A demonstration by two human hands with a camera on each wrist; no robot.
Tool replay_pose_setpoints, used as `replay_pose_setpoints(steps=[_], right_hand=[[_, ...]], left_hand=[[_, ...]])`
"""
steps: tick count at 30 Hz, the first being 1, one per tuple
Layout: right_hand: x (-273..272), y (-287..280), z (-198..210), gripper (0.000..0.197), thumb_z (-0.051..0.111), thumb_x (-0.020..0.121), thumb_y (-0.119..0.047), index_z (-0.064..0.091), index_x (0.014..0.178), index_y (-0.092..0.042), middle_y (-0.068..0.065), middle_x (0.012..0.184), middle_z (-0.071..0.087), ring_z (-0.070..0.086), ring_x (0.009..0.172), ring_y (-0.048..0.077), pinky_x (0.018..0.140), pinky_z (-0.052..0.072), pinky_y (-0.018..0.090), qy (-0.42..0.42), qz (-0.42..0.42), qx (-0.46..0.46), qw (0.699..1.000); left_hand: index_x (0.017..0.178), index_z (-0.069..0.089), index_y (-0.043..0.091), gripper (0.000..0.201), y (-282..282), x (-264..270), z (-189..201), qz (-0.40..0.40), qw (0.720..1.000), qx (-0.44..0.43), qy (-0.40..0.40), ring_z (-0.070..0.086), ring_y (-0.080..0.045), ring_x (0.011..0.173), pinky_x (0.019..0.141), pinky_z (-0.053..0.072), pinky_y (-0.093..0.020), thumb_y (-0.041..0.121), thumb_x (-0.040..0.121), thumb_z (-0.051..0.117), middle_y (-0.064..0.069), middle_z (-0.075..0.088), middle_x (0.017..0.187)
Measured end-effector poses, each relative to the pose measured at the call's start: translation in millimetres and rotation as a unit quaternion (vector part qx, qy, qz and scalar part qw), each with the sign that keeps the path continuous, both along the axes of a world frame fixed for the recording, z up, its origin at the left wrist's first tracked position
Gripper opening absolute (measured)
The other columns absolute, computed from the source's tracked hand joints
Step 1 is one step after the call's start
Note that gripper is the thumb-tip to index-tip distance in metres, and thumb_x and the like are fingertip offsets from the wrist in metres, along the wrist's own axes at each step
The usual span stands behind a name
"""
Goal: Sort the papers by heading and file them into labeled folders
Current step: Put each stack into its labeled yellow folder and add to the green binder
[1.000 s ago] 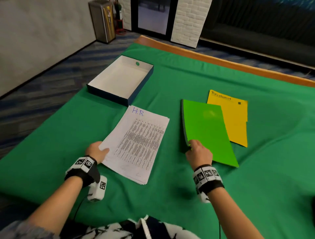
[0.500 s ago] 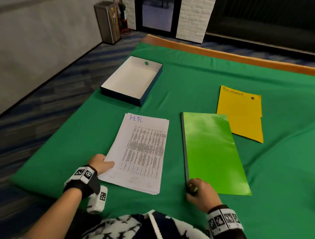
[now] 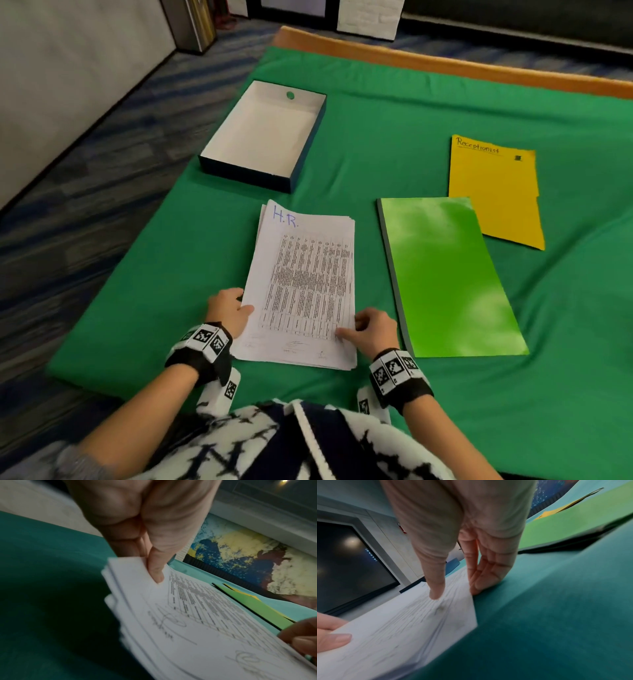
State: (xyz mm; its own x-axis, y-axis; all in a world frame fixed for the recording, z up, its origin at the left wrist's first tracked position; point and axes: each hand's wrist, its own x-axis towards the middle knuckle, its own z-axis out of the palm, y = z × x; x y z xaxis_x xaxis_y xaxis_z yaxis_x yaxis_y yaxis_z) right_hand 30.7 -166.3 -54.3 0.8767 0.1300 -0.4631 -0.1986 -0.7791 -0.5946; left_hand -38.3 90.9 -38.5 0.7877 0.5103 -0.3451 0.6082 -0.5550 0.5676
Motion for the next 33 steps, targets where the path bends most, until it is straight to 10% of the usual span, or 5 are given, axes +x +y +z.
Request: replay_pose_setpoints(steps=[5,11,16,24,33], right_hand=[[5.8,-3.4,-9.9,0.035,0.084,0.066,-0.023,0.063,0.09,-0.009,0.0,0.079,0.064,0.058,0.07,0.013,0.062,0.047,0.018,-0.014,-0.024,0.012,1.0],[12.4,-2.4,-4.4,0.028,0.07,0.082,-0.034,0.065,0.096,-0.011,0.0,0.087,0.065,0.06,0.078,0.012,0.069,0.047,0.02,-0.054,-0.018,0.047,0.997],[31.5,11.3,12.9,0.052,0.074,0.074,-0.044,0.06,0.109,-0.007,0.007,0.103,0.066,0.066,0.091,0.023,0.076,0.058,0.039,0.032,-0.147,0.275,0.95],[46.0,-8.5,19.7,0.048,0.082,0.064,-0.006,0.054,0.102,-0.011,0.006,0.075,0.066,0.066,0.068,0.02,0.062,0.054,0.028,0.051,-0.236,0.39,0.889],[44.5,-28.7,-7.6,0.013,0.064,0.082,0.006,0.063,0.082,-0.008,0.004,0.075,0.072,0.065,0.057,0.01,0.052,0.053,0.02,0.064,-0.145,0.235,0.959]], left_hand=[[0.082,0.06,0.001,0.017,7.9,-1.3,7.7,-0.037,0.998,0.058,0.004,0.056,-0.03,0.07,0.064,0.041,-0.028,0.006,0.093,0.047,-0.014,0.058,0.071],[0.113,0.064,0.001,0.026,16.5,13.3,59.4,0.025,0.985,0.046,-0.163,0.061,-0.027,0.088,0.079,0.043,-0.028,0.012,0.094,0.051,-0.019,0.067,0.107],[0.118,0.06,-0.001,0.044,5.3,29.4,63.7,0.123,0.97,-0.089,-0.188,0.061,-0.025,0.108,0.089,0.046,-0.029,0.019,0.081,0.071,-0.014,0.063,0.12],[0.094,0.067,0.007,0.033,-18.9,16.6,45.4,0.162,0.945,-0.243,-0.146,0.067,-0.019,0.083,0.075,0.053,-0.028,0.008,0.065,0.082,-0.004,0.068,0.092],[0.098,0.065,-0.007,0.029,-14.8,16.3,-13.6,0.086,0.977,-0.193,-0.019,0.062,-0.035,0.099,0.081,0.051,-0.034,0.02,0.087,0.063,-0.026,0.065,0.107]])
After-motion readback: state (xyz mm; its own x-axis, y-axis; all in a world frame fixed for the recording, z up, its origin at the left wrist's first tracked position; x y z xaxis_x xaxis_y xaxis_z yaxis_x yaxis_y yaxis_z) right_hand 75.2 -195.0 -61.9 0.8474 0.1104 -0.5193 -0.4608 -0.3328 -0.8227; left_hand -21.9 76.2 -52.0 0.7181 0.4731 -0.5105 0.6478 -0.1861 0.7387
